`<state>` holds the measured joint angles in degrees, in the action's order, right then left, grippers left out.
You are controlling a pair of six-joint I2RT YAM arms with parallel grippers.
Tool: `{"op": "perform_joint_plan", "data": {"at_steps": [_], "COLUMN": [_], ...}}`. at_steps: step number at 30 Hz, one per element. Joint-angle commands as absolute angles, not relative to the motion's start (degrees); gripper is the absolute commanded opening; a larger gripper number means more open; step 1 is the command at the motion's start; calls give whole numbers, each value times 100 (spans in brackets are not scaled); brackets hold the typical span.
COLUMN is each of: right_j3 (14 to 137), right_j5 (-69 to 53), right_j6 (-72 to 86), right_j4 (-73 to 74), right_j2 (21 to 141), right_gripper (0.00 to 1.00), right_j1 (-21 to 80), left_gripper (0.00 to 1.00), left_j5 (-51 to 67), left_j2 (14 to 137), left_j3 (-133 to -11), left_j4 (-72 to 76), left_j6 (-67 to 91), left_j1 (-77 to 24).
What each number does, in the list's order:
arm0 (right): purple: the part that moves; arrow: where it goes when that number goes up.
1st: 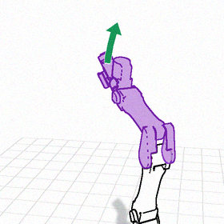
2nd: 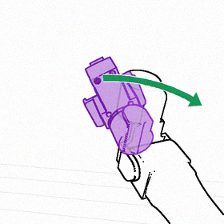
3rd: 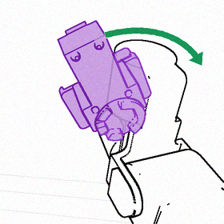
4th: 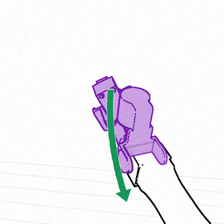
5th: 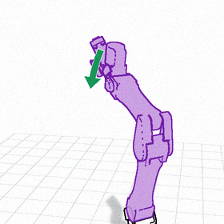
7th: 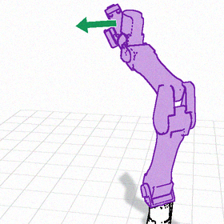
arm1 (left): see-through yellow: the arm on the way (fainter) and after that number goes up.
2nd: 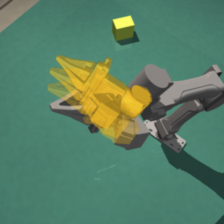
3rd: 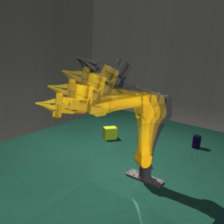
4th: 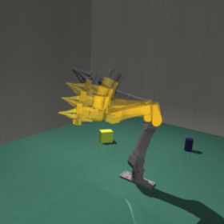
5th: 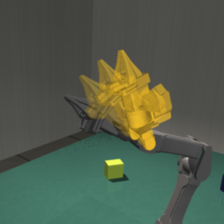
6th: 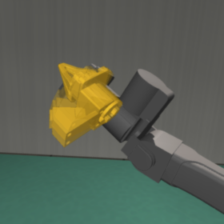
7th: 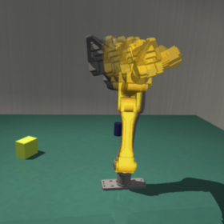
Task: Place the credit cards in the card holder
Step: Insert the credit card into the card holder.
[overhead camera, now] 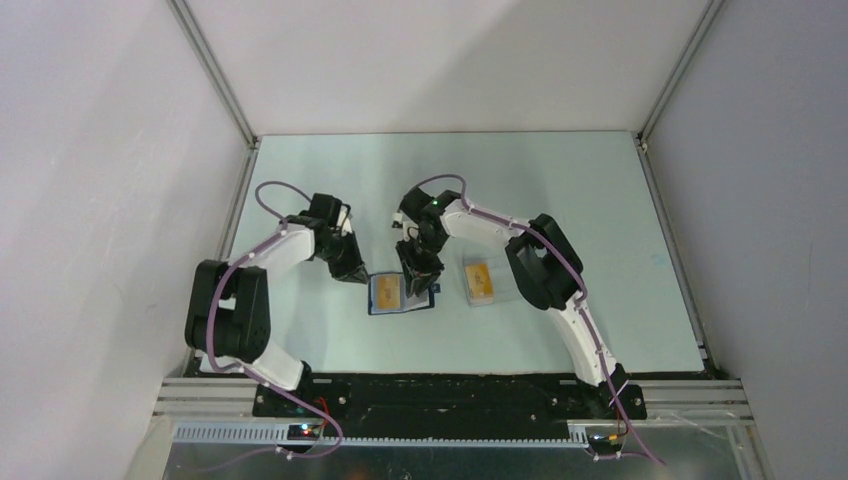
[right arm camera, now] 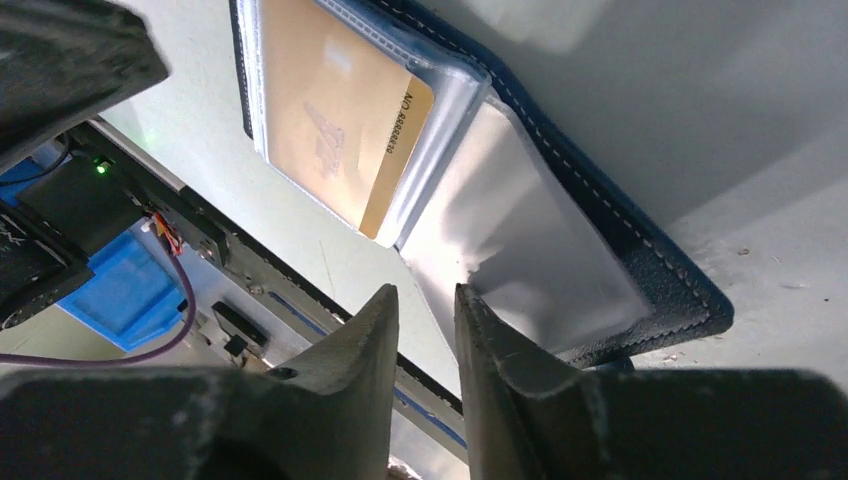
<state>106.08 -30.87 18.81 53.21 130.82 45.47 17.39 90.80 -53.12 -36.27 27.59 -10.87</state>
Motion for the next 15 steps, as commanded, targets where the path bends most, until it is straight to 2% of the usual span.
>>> {"op": "perform_joint_plan", "data": {"at_steps": [1,4,9,15], "right_j3": [10565,10689,10699,10699], "right_j5": [-3248,-3372,-3467,-3411], "right_j6": [1750,1760,1779,1735], "right_j4": [5283,5371,5496,5653], "right_j2": [13109,13291,13443,13587], "right_gripper": [28,16,2,0], "right_j1": [4423,4335,4225,4204], "left_gripper": [16,17,17,21], "left_j5": [2186,2544,2755,2882], "left_j2": [8612,8688,8920,9165], "left_j3": [-5309,-5264,-5117,-5144], "left_j4": [-3504,-3374,-3077,-2892], "left_j6": [2795,2841,2977,3000], "left_j1": [-1123,-1124,-1134,-1154]}}
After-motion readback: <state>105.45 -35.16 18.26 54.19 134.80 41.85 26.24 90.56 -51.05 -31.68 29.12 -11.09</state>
